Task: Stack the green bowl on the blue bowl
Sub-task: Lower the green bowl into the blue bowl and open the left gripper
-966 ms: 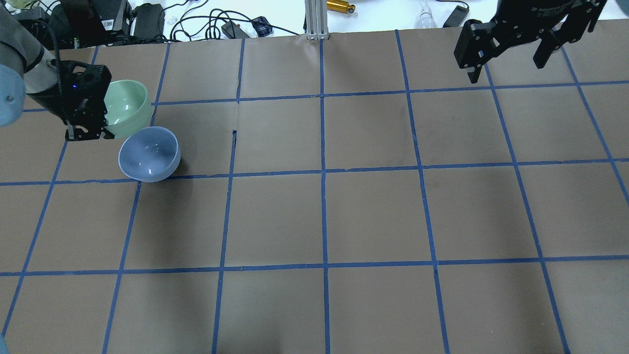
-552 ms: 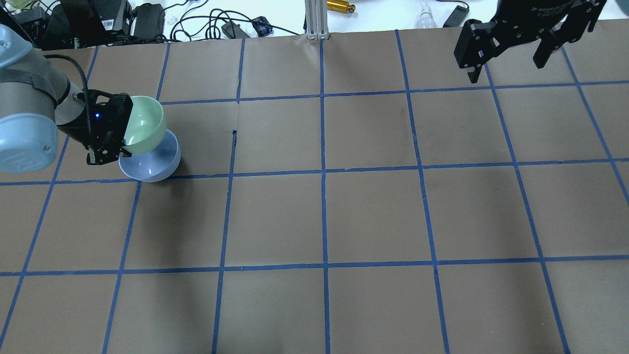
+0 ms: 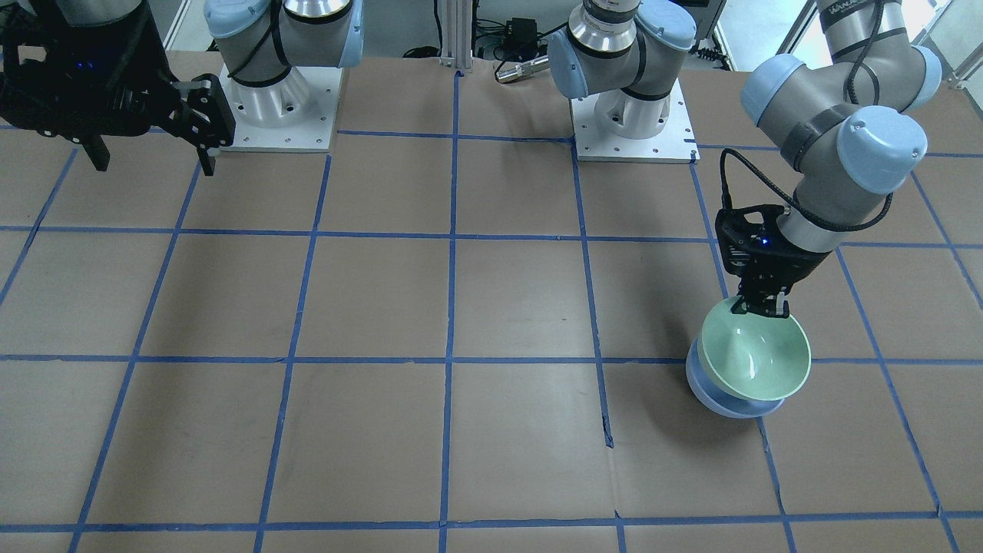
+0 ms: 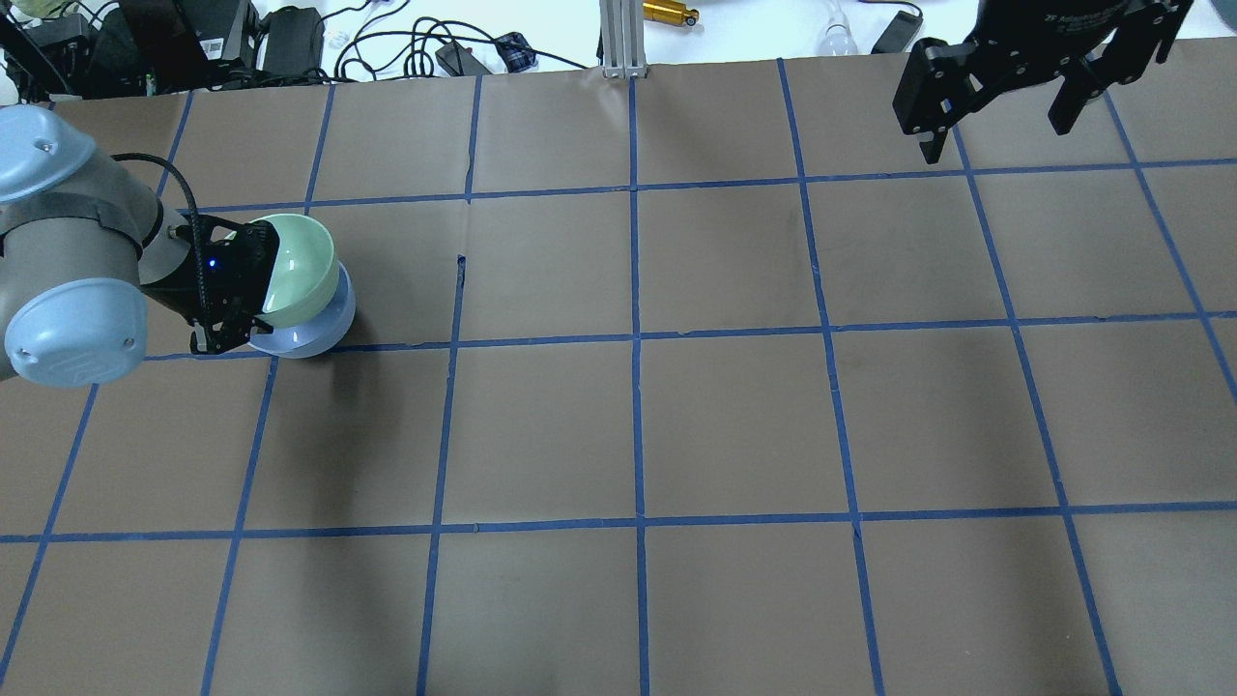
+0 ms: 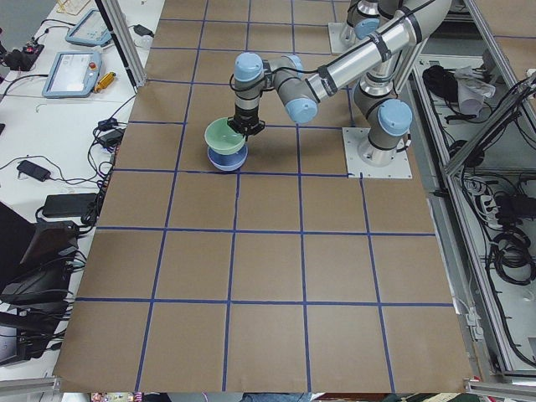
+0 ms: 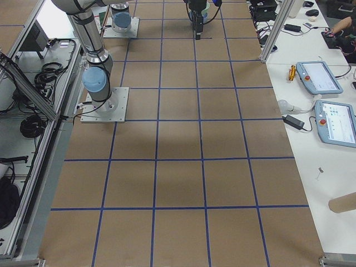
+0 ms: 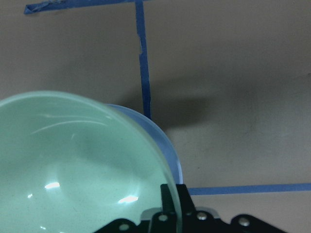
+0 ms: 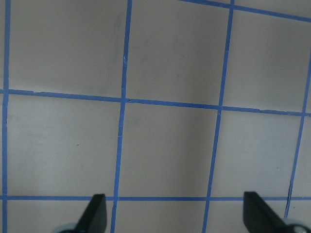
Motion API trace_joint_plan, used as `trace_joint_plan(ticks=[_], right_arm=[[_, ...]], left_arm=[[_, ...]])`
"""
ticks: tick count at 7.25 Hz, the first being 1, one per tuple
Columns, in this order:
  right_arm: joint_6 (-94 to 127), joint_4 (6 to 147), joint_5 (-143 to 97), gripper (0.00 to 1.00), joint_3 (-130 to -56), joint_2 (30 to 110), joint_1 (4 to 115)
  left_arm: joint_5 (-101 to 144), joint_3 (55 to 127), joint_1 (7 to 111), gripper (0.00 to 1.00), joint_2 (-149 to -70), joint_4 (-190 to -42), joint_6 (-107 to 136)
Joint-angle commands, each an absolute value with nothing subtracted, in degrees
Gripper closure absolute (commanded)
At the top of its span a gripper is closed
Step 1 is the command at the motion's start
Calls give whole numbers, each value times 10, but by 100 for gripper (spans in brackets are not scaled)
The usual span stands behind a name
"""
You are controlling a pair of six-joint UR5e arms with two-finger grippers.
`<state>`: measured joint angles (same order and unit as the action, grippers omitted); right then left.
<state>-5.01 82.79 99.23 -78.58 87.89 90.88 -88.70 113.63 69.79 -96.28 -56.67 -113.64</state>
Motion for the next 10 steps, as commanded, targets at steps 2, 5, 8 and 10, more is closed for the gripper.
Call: trace_joint_plan(ticks=[2,5,8,10], right_arm=[[-50,828,992,0,-786,879,909],[-50,828,992,0,-786,879,909],[-50,828,992,0,-786,879,909],[-50,828,992,0,-786,879,909]], left_arm=[[-888,1139,697,73,-968,-562,-1133],[-893,1131,695,0,-964,-563,-1124],[-866,1058,725,0,-928,-674,-1010],[-866,962,797,0,-906,-802,-826]])
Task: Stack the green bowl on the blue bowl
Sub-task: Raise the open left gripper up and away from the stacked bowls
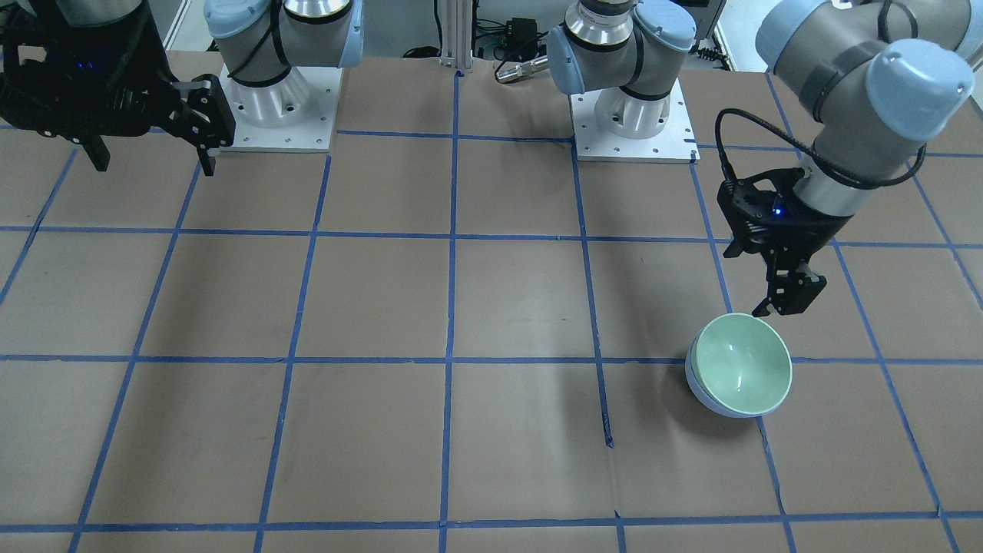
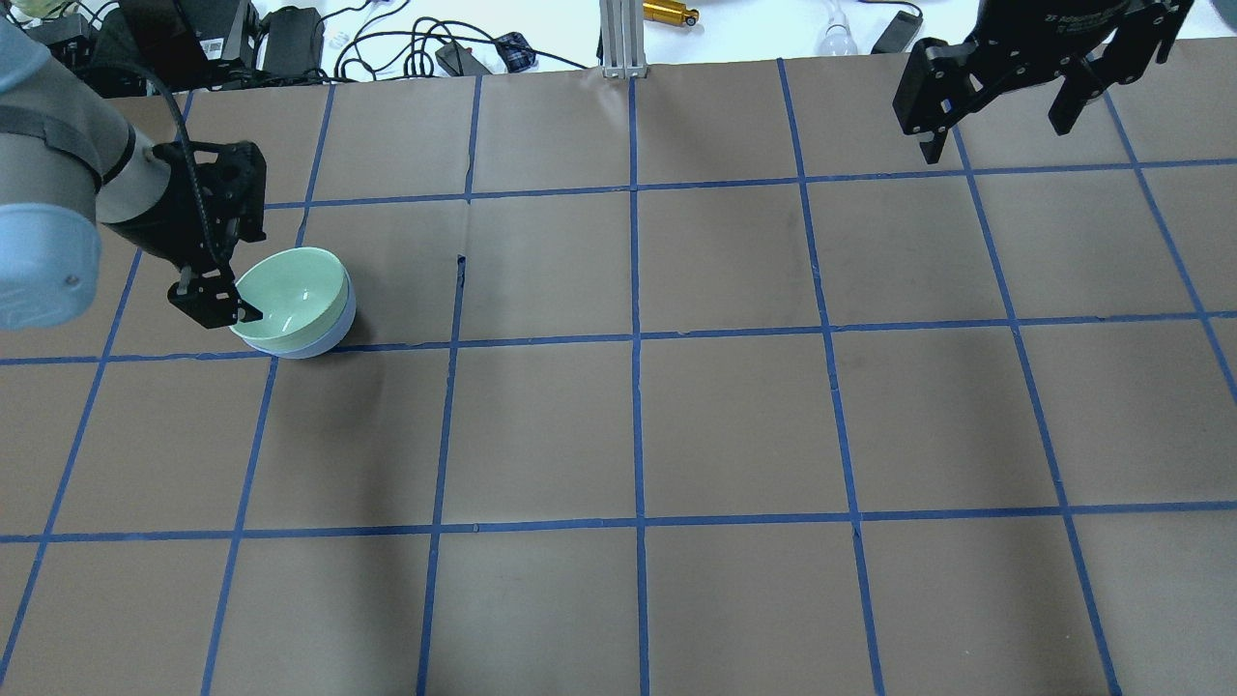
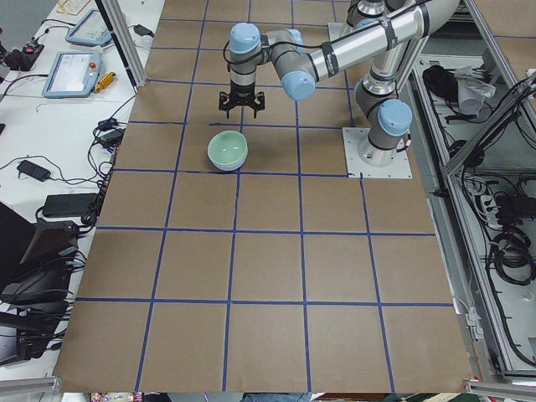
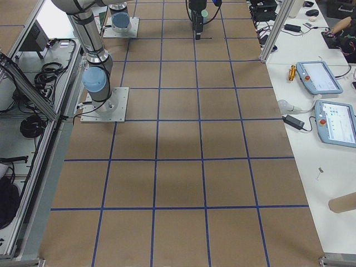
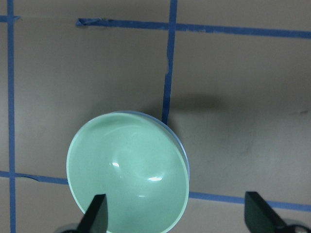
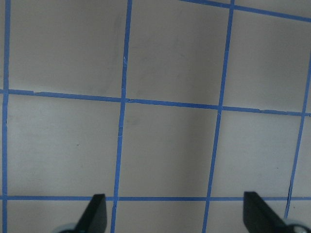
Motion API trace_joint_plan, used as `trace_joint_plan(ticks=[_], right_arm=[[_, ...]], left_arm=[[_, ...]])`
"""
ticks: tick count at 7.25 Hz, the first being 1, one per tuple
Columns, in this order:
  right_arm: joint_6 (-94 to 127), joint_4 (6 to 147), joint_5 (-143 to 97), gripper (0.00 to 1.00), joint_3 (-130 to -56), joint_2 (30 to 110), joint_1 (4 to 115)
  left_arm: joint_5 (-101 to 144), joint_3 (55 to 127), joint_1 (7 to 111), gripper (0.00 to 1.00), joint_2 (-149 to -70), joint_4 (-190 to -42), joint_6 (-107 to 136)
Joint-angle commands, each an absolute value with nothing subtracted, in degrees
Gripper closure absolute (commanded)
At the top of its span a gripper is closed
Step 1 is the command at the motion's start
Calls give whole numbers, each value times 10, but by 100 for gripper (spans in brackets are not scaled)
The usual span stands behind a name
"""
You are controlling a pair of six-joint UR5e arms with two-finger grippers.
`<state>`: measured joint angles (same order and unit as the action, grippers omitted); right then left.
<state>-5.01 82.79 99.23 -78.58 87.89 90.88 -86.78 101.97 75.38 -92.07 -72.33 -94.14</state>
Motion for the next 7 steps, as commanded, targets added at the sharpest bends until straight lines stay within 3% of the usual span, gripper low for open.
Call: trace_joint_plan(ticks=[1,7], right_arm=[[-50,828,992,0,-786,879,909],[-50,828,992,0,-786,879,909]], left_arm=[[-869,934,828,0,-904,-849,-734],[-874,930,862,0,-853,-933,-107]])
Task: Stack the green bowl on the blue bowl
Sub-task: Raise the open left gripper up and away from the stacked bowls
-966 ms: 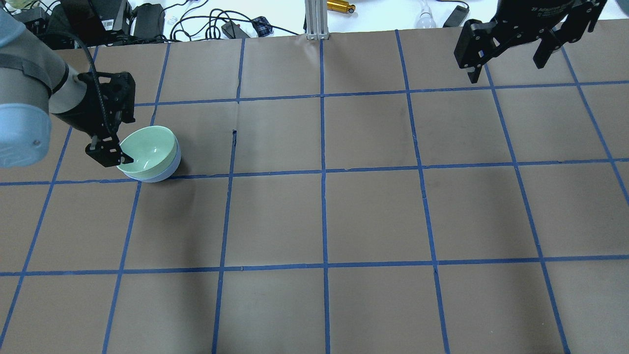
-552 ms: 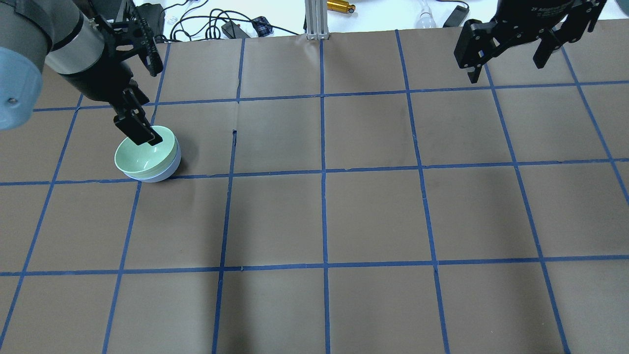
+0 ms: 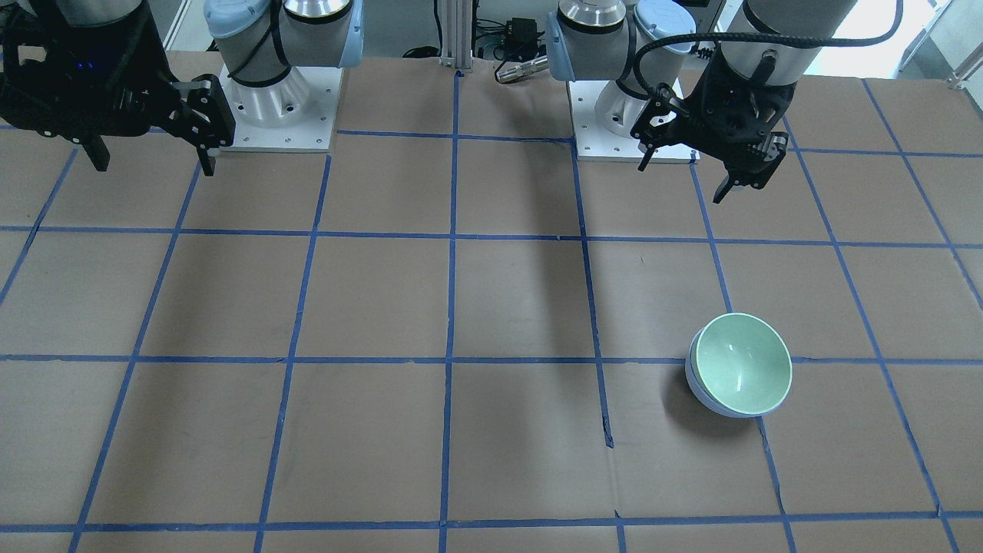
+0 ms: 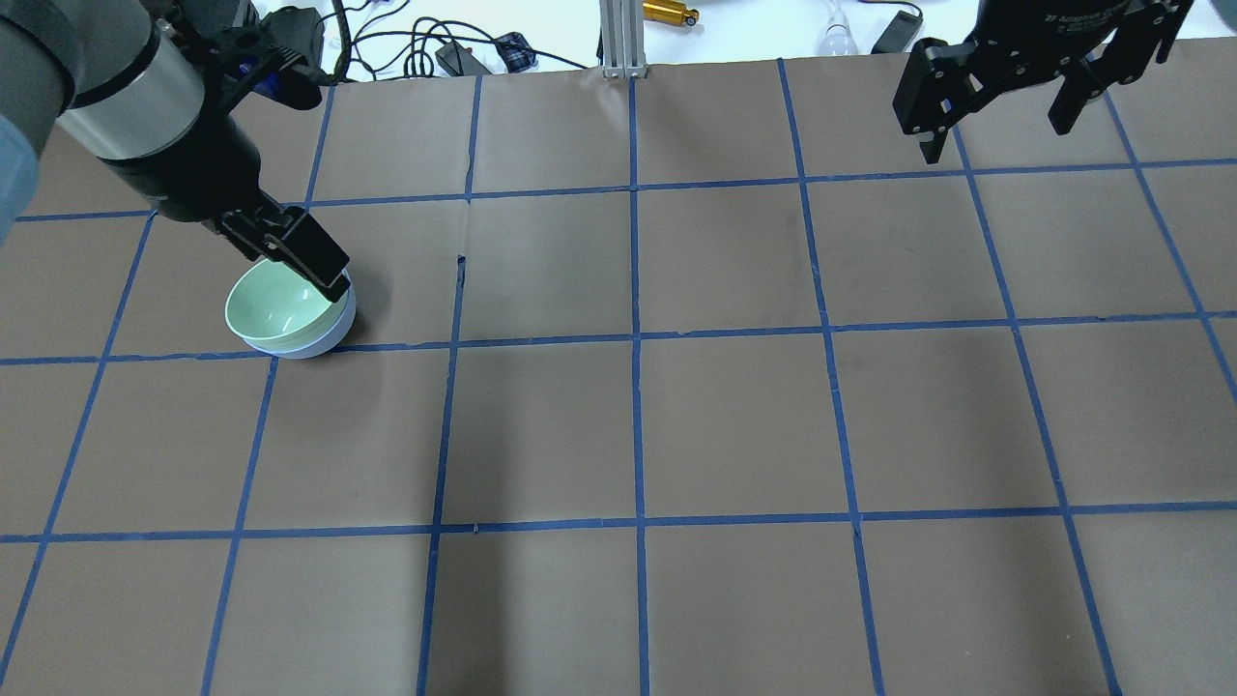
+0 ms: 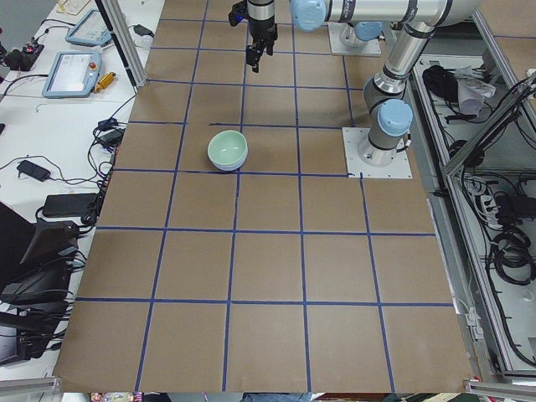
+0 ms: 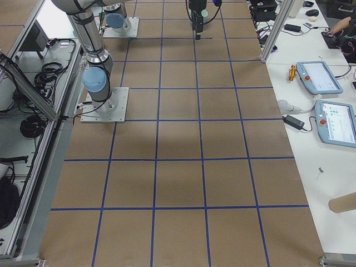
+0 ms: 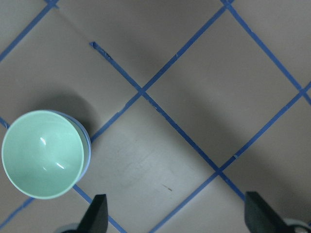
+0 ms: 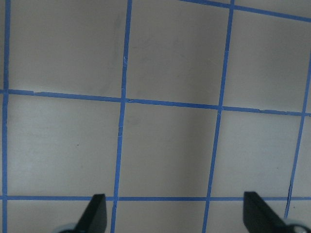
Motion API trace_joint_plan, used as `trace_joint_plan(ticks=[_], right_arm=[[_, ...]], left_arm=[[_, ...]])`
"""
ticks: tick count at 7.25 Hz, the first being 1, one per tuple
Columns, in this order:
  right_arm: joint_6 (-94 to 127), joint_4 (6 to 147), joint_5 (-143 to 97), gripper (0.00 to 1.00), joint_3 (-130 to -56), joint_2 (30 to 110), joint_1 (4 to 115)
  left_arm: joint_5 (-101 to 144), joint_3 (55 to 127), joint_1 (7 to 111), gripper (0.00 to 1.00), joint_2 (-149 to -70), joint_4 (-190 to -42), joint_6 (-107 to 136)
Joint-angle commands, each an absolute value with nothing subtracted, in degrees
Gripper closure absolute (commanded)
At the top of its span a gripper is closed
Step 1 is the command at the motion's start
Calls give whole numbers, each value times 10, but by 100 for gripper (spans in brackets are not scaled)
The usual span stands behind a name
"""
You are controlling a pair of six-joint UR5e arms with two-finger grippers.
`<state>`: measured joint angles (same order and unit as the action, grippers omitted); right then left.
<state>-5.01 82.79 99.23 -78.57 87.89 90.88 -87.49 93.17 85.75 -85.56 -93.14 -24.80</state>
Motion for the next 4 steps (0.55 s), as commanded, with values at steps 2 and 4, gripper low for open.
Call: trace_joint_plan(ticks=[2,4], right_arm=[[-50,828,992,0,-786,879,909],[-50,828,992,0,-786,879,909]], left_arm=[[-877,930,879,0,-856,-933,-17],[-891,930,880,0,-853,-931,-14]])
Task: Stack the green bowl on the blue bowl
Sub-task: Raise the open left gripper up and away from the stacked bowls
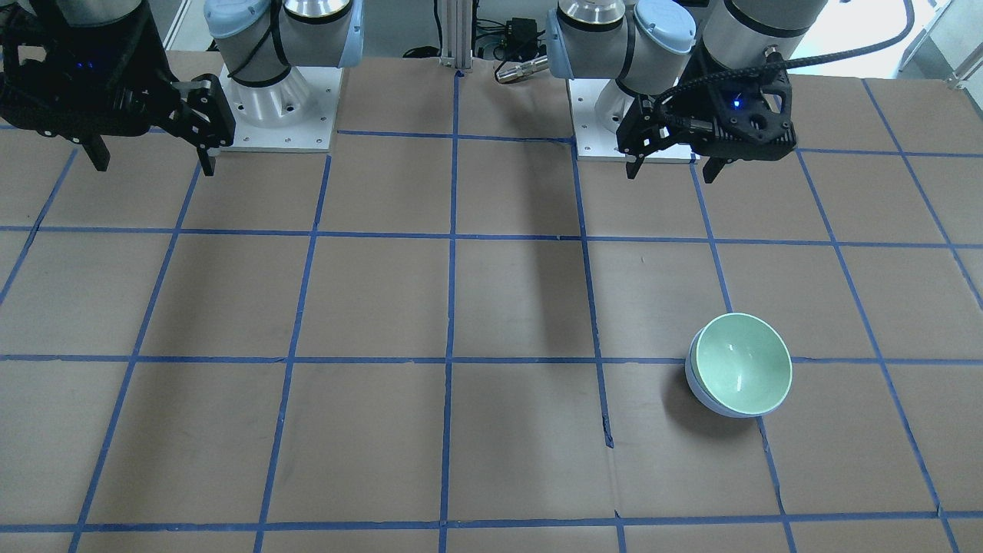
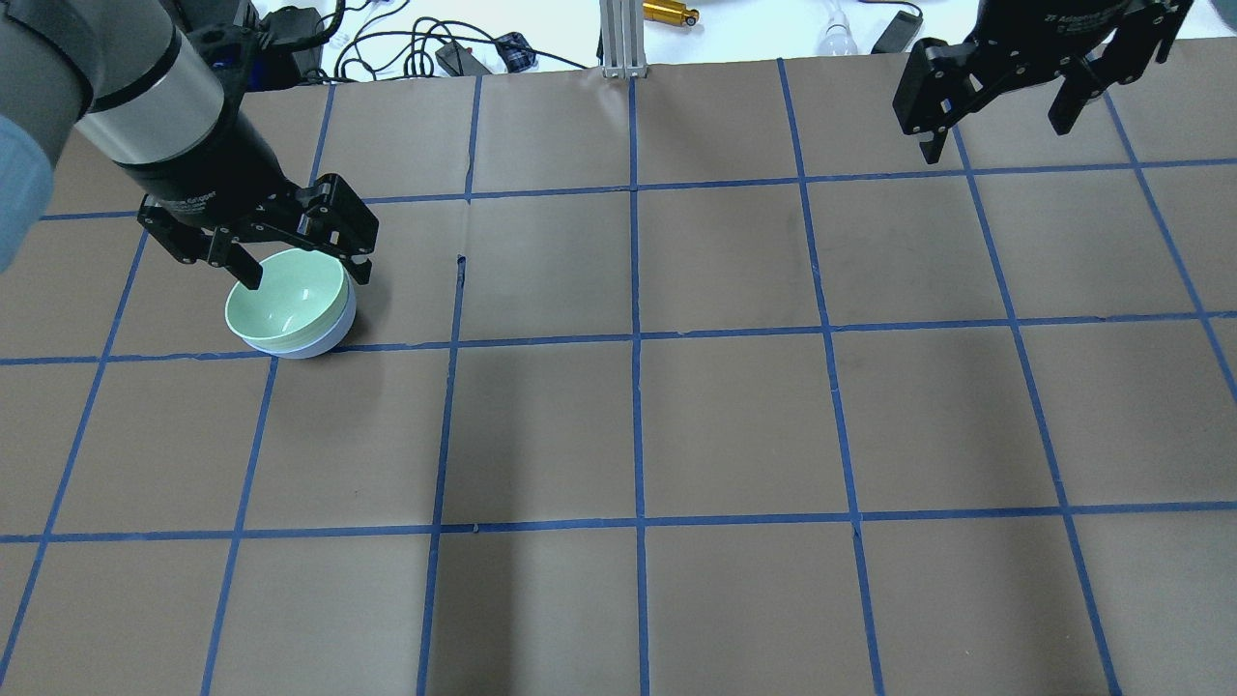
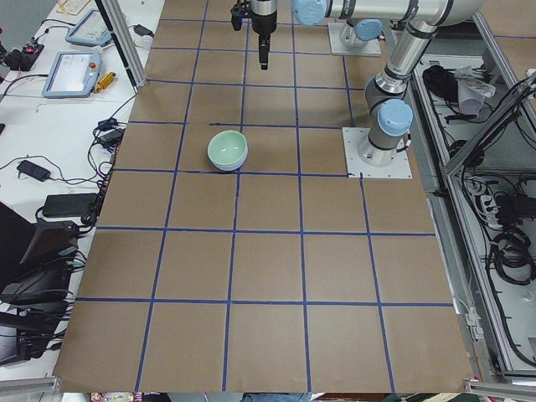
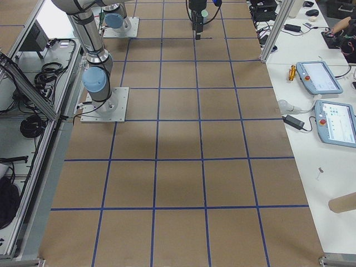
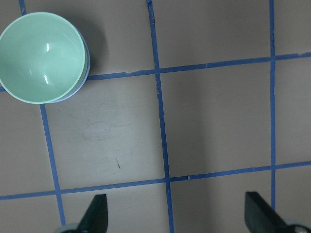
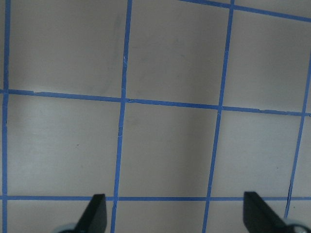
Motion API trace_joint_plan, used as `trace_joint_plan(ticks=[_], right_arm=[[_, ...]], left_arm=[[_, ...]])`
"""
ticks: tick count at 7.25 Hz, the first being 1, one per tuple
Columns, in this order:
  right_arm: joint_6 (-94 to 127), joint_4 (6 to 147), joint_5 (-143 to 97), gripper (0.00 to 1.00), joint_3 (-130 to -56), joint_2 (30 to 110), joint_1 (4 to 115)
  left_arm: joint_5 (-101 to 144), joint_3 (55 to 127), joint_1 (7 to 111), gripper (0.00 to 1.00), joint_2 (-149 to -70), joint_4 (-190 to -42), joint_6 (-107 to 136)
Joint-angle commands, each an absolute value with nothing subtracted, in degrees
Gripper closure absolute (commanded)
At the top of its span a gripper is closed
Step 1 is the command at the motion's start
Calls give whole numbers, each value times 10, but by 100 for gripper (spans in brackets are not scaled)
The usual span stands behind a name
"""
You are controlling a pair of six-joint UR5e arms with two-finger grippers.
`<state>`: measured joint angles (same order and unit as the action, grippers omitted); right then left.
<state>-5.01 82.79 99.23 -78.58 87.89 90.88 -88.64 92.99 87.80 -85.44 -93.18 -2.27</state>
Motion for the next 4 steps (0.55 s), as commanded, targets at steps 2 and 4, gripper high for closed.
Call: trace_joint_plan(ticks=[2,4], right_arm=[[-50,828,992,0,-786,879,909],[-50,828,992,0,-786,879,909]], left_arm=[[-898,931,882,0,-856,-893,-34],[-898,931,882,0,-862,-871,-46]])
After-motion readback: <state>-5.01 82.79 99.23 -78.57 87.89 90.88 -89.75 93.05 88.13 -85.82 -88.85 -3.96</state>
